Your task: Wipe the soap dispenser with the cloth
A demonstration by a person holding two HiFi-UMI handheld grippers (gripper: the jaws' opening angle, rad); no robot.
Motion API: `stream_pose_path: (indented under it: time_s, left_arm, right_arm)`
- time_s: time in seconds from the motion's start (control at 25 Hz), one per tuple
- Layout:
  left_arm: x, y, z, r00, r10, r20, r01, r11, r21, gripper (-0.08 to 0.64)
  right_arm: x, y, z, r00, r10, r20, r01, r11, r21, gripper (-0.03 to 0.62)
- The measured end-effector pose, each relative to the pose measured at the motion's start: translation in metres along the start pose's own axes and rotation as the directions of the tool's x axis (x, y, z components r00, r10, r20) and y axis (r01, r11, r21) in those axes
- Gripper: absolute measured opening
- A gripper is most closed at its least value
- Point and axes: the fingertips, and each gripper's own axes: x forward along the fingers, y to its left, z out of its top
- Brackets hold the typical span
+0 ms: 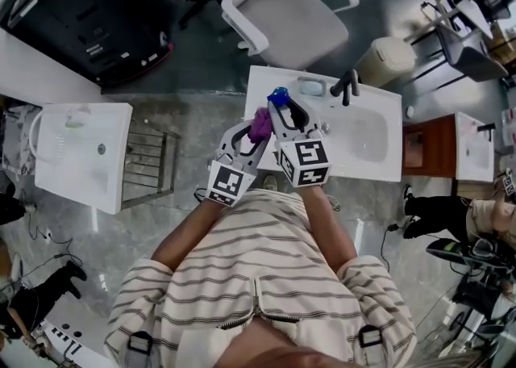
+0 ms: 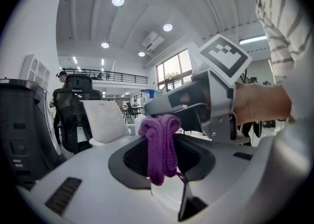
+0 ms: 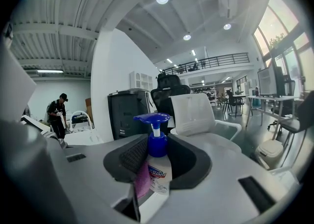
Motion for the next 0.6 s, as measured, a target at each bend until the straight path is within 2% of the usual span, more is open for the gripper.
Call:
stream_pose_path:
  time_s: [0.6]
  left_arm:
    - [0.025, -0.024, 0.002, 0.994, -0.11, 0.006, 0.11, 0.993, 0.035, 0.12]
  right_arm:
    - [-0.004, 0.003, 0.007, 1.0, -0.019, -0.005, 0.018, 0.999, -0.045, 0.132]
